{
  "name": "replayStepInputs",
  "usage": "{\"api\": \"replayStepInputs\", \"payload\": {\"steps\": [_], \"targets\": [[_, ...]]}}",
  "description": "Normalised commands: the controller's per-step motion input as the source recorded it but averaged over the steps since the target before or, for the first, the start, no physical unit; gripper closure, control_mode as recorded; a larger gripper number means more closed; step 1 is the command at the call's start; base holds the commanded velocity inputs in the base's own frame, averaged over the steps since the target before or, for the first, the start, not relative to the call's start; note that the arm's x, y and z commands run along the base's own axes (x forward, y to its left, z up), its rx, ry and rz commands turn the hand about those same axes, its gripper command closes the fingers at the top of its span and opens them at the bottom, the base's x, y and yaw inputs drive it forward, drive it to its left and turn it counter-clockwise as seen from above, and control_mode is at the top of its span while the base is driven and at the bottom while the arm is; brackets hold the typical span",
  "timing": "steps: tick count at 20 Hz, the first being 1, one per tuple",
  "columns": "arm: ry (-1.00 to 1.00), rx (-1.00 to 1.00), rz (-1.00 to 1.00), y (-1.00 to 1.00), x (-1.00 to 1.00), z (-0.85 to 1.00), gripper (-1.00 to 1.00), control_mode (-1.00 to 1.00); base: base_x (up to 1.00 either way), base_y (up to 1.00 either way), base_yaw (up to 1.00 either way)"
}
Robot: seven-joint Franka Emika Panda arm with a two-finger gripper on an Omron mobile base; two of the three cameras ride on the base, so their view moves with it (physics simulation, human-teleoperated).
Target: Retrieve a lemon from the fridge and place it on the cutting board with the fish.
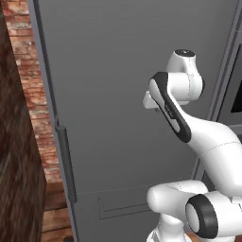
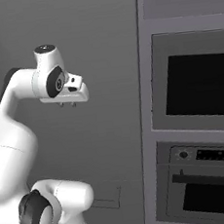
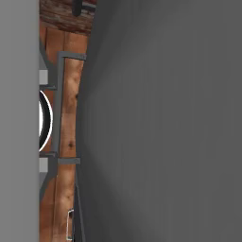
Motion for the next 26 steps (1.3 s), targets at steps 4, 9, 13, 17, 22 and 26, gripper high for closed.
{"api": "replayStepInputs", "payload": {"steps": [4, 9, 13, 17, 22, 26], "targets": [[0.00, 0.00, 0.00, 0.00, 0.00, 0.00, -1.00, 1.00, -0.10, 0.00, 0.00], [0.00, 0.00, 0.00, 0.00, 0.00, 0.00, -1.00, 1.00, -0.61, 0.17, 0.00], [0.00, 0.00, 0.00, 0.00, 0.00, 0.00, -1.00, 1.00, -0.47, 0.44, 0.06], [0.00, 0.00, 0.00, 0.00, 0.00, 0.00, -1.00, 1.00, -0.23, 0.56, 0.14], [0.00, 0.00, 0.00, 0.00, 0.00, 0.00, -1.00, 1.00, 0.00, 0.48, 0.26], [0.00, 0.00, 0.00, 0.00, 0.00, 0.00, -1.00, 1.00, 0.00, 0.62, 0.29]]}}
